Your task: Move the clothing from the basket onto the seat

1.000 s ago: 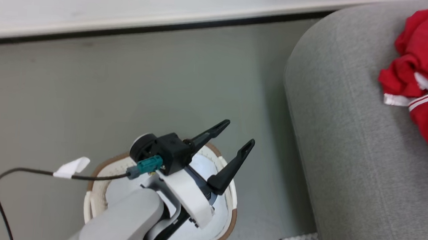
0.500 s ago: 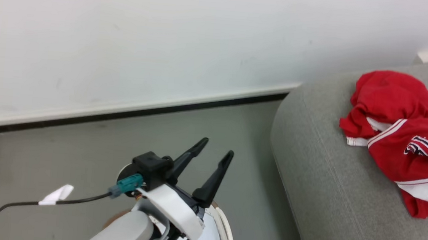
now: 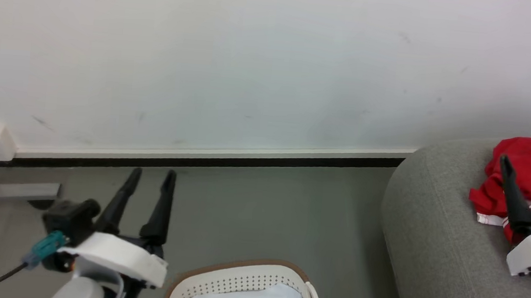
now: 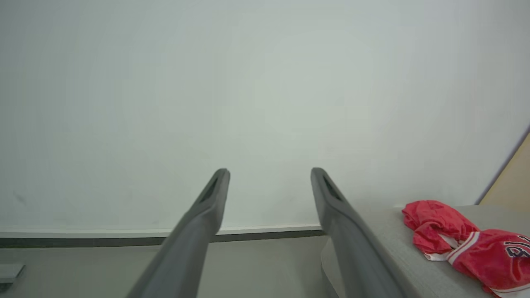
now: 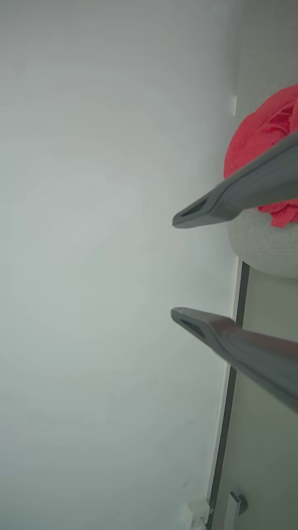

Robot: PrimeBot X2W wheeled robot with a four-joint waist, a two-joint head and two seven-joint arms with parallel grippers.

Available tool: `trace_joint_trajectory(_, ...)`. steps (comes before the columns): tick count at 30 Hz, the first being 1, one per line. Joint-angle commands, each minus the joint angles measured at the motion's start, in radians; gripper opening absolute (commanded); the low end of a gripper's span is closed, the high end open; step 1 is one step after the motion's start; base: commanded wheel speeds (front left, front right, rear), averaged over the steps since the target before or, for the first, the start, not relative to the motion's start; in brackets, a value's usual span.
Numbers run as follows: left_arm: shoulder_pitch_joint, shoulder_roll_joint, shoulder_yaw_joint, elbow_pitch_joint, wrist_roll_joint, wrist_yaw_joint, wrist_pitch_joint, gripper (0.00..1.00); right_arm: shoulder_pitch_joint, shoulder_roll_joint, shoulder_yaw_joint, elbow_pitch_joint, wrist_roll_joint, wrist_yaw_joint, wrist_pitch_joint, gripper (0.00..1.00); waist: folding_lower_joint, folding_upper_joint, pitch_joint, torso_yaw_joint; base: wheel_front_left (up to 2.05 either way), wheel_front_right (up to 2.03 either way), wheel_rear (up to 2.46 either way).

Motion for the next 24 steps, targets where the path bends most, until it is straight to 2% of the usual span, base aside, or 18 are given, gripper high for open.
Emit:
trace_joint_trajectory(1,0.038,0.013,0.035,-0.013,0.015,0.010,0.000,1.00,0.034,0.024,-0.014,-0.015,-0.018,-0.002,-0.027,1.00,0.0002,0.0000,-0.008,0.025,0.00,0.00,0.00)
trace_joint_trajectory(5,0.118,0.019,0.130,-0.032,0.031,0.024,0.000,1.00,0.105,0.114,-0.033,-0.036,-0.045,-0.002,-0.087,1.00,0.0002,0.0000,-0.011,0.051,0.00,0.00,0.00)
trace_joint_trajectory(9,0.196,0.014,0.195,-0.031,0.068,0.010,0.000,1.00,0.173,0.186,-0.034,-0.055,-0.065,-0.002,-0.144,1.00,0.0002,0.0000,-0.012,0.064,0.00,0.00,0.00)
trace_joint_trajectory(13,0.245,-0.017,0.236,-0.020,0.112,-0.009,0.000,1.00,0.240,0.250,-0.037,-0.060,-0.072,-0.002,-0.214,1.00,0.0002,0.0000,-0.011,0.070,0.00,0.00,0.00)
trace_joint_trajectory(17,0.276,-0.058,0.272,-0.003,0.181,-0.035,0.000,1.00,0.291,0.285,-0.012,-0.037,-0.077,-0.002,-0.278,1.00,0.0002,0.0000,-0.007,0.066,0.00,0.00,0.00)
trace_joint_trajectory(24,0.299,-0.122,0.339,0.041,0.277,-0.099,0.000,1.00,0.304,0.299,0.026,0.024,-0.107,-0.002,-0.342,1.00,0.0002,0.0000,0.002,0.050,0.00,0.00,0.00)
